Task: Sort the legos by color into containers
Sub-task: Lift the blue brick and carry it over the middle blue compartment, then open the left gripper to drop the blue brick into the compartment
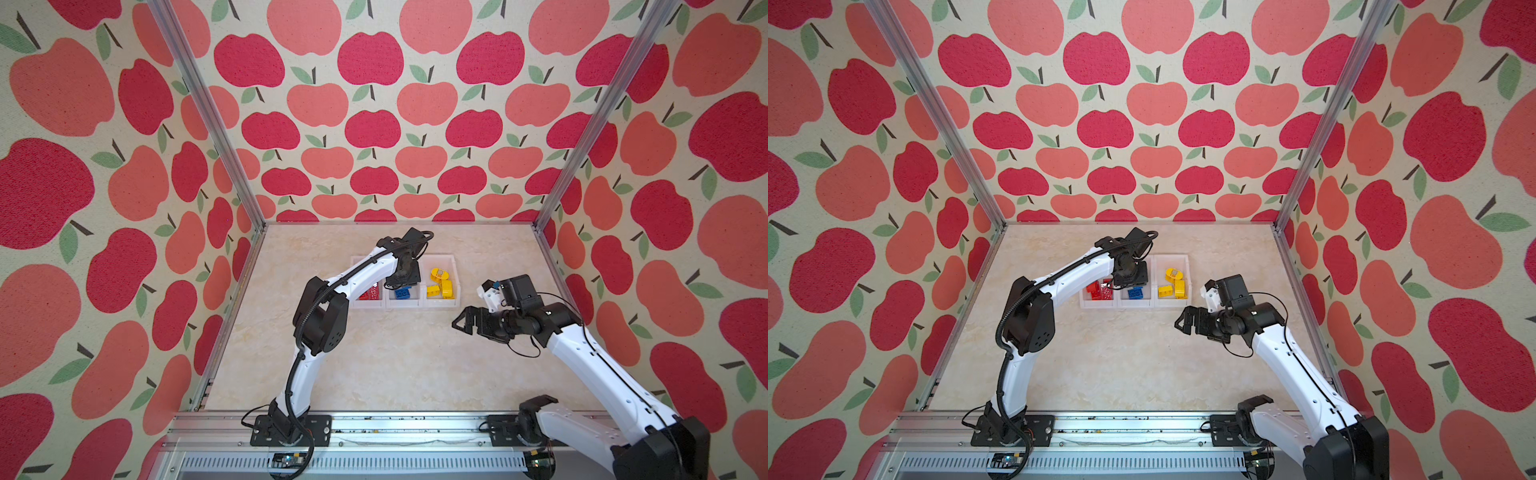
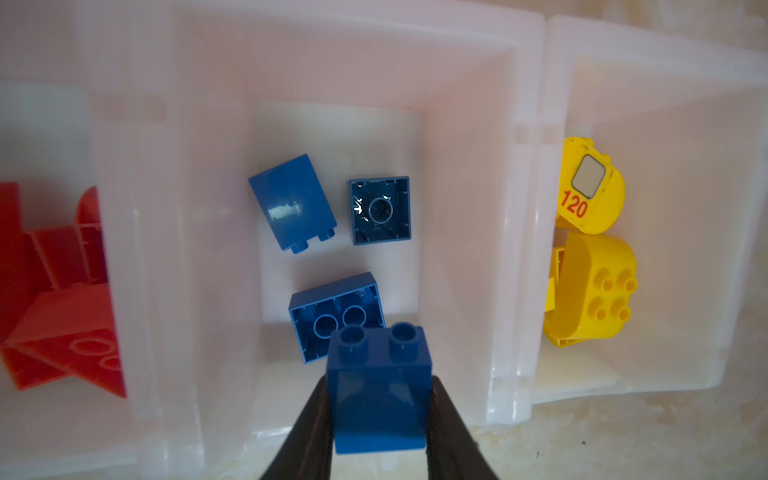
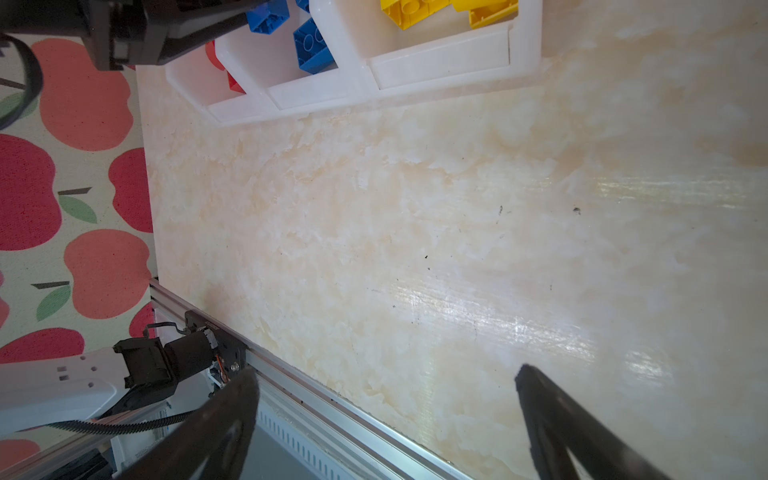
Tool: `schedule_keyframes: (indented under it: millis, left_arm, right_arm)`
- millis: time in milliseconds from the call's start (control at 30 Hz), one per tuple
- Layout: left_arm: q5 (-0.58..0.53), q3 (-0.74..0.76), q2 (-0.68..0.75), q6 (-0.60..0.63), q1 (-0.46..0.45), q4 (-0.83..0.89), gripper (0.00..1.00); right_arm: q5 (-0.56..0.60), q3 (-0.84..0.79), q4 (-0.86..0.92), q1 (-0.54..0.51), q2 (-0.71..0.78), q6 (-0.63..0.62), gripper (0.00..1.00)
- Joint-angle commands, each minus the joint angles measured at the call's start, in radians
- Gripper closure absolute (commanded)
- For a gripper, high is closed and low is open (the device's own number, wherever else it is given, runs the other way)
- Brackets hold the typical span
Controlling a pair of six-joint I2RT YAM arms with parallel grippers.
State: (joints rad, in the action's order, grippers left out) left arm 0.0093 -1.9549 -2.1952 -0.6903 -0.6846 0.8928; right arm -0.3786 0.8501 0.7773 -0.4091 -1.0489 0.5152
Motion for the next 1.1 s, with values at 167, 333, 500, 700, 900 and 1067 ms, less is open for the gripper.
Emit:
schedule_keyframes:
  millis: [167,333,500,700,900,1067]
  left_arm:
    - [0.011,-0.090,-0.077,0.053,0.023,0.042,0.80]
    - [0.010,-0.112,-0.104,0.061,0.024,0.058,0.72]
    - [0.008,-0.112,-0.106,0.061,0.023,0.057,0.59]
    - [0.001,-0.112,-0.095,0.067,0.024,0.063,0.43]
    - [-0.014,-0.105,-0.056,0.072,0.021,0.057,0.35]
    - [-0.041,-0.080,0.005,0.092,0.011,0.038,0.30]
  right_arm:
    - [0.006,-0.004,0.004,0.008,0.004,0.008,0.01]
    - [0.012,-0.003,0.004,0.008,0.003,0.009,0.01]
    - [0.013,-0.001,0.004,0.008,-0.002,0.012,0.01]
    - [0.016,0.007,0.004,0.008,-0.010,0.013,0.01]
    - [0.028,0.026,0.008,0.008,-0.022,0.000,0.01]
    - [0.045,0.048,0.010,0.010,-0.035,-0.015,0.01]
